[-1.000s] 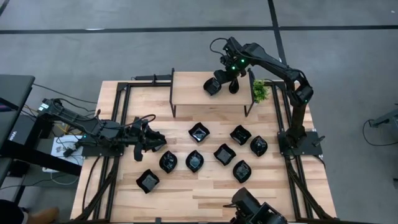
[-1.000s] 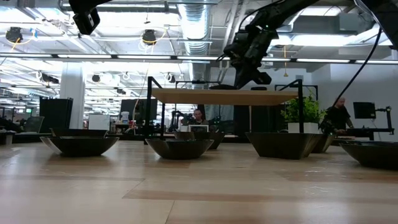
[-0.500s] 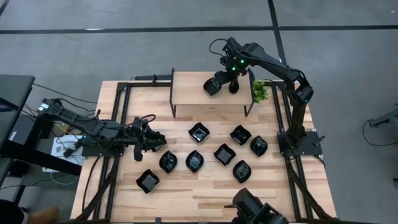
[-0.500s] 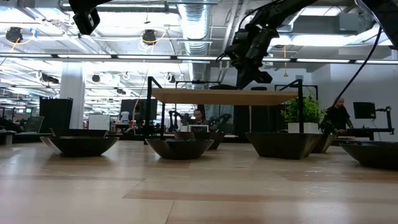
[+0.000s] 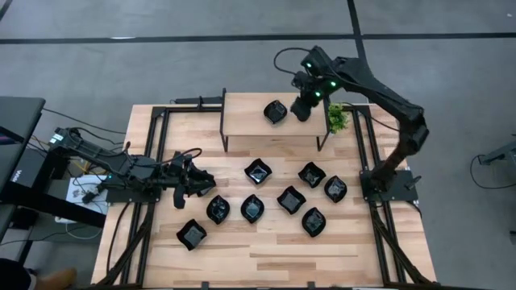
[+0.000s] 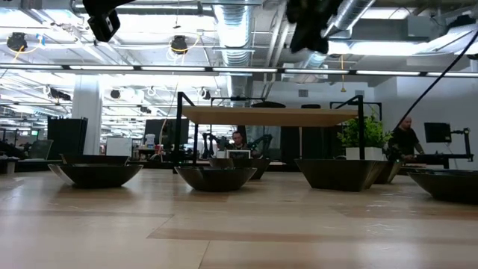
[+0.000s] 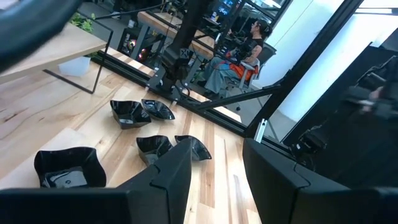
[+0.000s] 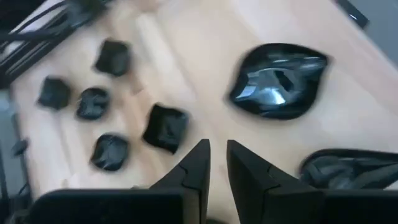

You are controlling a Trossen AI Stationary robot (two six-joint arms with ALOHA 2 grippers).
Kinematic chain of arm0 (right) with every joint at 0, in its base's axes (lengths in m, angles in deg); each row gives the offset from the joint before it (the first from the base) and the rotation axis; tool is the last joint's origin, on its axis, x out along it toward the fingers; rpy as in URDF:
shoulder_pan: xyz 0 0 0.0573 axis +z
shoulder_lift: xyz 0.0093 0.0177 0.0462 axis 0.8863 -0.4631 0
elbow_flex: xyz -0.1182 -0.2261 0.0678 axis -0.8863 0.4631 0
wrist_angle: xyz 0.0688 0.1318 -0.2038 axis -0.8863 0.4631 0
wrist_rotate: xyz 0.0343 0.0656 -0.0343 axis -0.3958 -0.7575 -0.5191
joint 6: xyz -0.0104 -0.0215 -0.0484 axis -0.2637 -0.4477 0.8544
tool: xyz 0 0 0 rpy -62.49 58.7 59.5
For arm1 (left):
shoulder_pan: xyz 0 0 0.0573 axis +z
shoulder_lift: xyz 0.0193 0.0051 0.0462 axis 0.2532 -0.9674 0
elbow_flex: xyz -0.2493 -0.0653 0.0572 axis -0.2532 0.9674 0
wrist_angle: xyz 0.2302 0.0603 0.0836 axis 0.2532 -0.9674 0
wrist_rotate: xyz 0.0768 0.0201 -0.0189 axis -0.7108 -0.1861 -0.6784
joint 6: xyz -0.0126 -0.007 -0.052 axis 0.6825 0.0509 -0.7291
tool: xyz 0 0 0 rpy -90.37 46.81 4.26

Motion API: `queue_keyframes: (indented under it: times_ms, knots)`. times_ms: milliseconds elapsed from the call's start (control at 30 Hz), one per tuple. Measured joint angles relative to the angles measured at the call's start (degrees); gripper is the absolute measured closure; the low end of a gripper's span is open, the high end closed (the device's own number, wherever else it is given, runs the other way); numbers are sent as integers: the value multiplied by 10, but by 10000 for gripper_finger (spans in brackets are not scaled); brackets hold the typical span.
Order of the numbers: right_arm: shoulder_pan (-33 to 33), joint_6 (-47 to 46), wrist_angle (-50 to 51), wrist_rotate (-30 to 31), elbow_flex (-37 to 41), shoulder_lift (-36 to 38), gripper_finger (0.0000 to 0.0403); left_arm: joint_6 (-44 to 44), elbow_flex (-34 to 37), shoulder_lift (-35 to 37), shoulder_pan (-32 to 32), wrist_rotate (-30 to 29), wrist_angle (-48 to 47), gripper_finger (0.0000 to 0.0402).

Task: Pick & Place Mini shaped plates
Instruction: Stack the leaf-shaped plate on top of the other leaf-shaped plate on the shelf

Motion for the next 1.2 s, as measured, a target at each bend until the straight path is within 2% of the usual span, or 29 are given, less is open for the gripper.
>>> queue_keyframes:
  times_ms: [200,300,733,1067,1200]
  knots:
    - [82,-5,74,0,1,68,353,4,0,0,0,0,0,257]
    - [129,-45,97,2,23,103,353,4,0,0,0,0,0,257]
    - [364,-400,113,101,213,218,353,5,0,0,0,0,0,257]
    - [499,-603,86,126,338,224,353,5,0,0,0,0,0,257]
    - [536,-683,10,131,383,224,353,5,0,0,0,0,0,257]
